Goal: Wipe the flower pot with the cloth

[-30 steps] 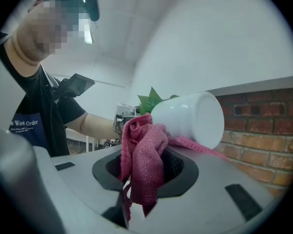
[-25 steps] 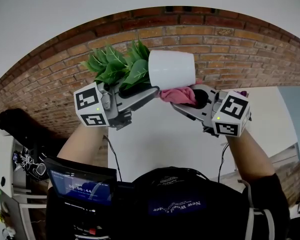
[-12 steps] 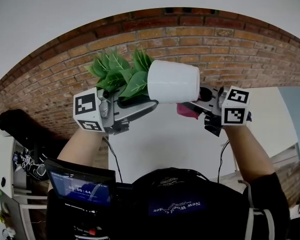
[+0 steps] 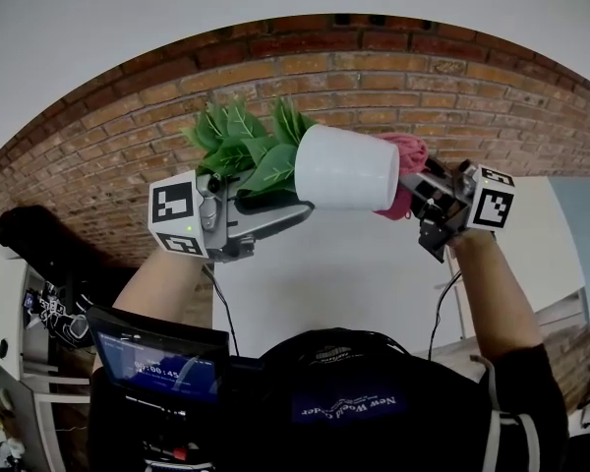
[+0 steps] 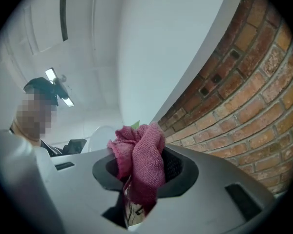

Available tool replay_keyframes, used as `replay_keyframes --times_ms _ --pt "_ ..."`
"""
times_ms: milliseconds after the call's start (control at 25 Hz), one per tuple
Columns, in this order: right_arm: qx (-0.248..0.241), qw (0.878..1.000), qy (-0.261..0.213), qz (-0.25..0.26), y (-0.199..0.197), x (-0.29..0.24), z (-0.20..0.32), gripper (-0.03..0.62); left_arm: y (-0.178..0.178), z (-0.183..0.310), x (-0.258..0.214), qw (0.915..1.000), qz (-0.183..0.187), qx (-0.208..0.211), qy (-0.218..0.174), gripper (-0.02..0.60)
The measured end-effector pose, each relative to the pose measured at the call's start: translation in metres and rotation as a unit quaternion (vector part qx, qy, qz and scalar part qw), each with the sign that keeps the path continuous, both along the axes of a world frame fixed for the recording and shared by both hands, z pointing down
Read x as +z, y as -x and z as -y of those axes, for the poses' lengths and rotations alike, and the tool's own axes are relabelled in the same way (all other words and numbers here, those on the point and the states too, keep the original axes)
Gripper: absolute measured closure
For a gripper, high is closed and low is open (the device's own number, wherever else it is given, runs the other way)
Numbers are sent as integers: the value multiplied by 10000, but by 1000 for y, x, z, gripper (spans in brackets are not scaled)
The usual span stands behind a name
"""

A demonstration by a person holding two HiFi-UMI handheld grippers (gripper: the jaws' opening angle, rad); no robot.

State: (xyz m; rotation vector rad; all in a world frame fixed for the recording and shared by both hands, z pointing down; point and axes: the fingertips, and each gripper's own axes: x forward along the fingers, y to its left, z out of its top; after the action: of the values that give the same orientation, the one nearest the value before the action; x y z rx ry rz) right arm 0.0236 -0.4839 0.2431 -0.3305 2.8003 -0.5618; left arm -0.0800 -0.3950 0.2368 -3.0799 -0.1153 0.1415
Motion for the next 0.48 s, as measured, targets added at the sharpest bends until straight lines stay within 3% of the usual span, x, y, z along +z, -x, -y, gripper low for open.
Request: replay_keyframes --times_ms 160,280,480 --pt "68 9996 -256 133 -4 -7 -6 485 5 -6 16 9999 50 13 -124 575" --pt "-43 9983 -485 322 -5 -19 -19 485 3 -8 34 9991 330 -47 -278 575" --pt "-279 9947 -980 119 9 -35 -52 485 2 5 63 9961 757 -351 -287 575"
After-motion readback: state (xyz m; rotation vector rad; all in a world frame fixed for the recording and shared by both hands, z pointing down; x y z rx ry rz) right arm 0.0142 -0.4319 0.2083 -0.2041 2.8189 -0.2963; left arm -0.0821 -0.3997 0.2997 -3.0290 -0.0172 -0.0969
